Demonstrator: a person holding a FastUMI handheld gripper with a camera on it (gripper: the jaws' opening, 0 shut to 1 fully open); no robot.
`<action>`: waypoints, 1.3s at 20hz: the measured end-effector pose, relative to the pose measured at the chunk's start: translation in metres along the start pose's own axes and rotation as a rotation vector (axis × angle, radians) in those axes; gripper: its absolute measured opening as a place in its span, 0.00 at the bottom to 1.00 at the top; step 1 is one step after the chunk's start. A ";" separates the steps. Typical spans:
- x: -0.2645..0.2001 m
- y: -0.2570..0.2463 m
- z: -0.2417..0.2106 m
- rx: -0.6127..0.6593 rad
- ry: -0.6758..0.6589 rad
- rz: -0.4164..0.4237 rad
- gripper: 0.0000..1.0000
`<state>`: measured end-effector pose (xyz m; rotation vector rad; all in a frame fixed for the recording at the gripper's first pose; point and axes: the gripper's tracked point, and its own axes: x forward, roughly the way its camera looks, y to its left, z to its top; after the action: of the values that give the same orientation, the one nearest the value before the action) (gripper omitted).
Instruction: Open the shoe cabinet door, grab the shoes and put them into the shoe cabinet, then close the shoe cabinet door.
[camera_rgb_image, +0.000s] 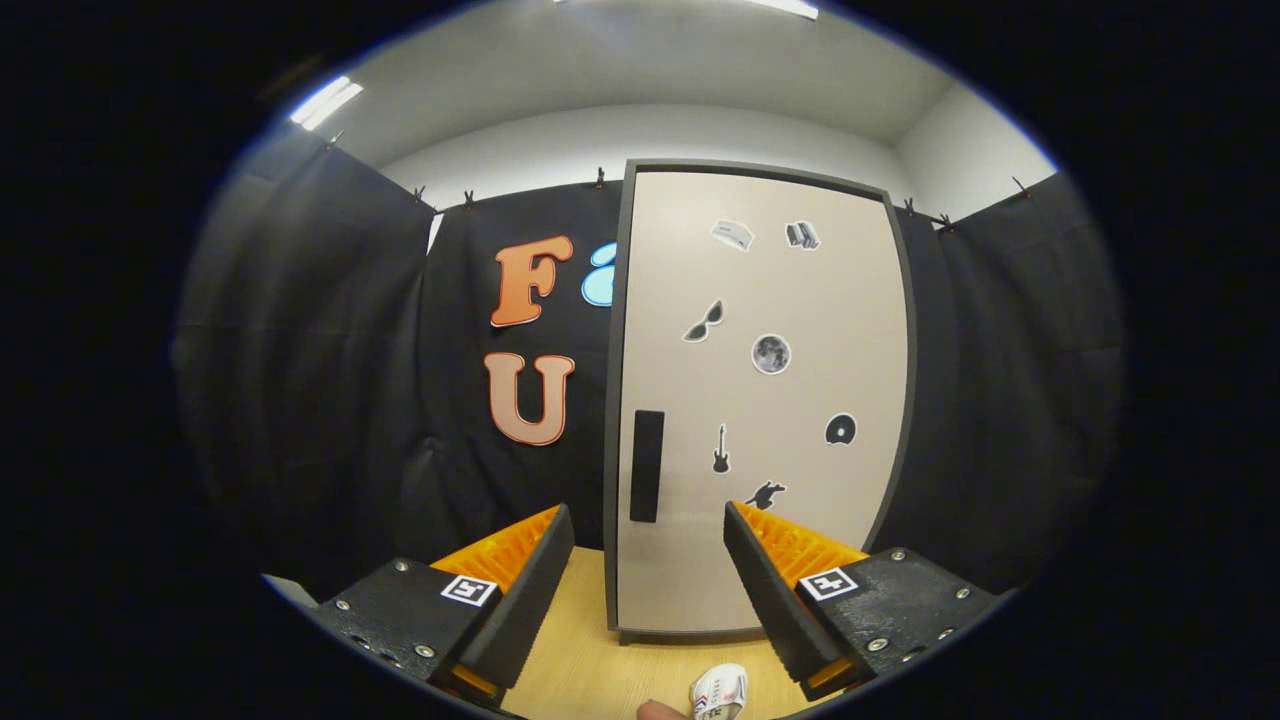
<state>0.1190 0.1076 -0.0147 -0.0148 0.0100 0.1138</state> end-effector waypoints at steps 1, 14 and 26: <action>0.012 0.001 -0.002 0.006 -0.001 0.007 0.94; 0.142 0.004 -0.027 -0.047 -0.026 0.010 0.93; 0.190 0.003 -0.048 0.000 0.013 -0.055 0.41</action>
<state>0.3066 0.1311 -0.0652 -0.0157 0.0225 0.0585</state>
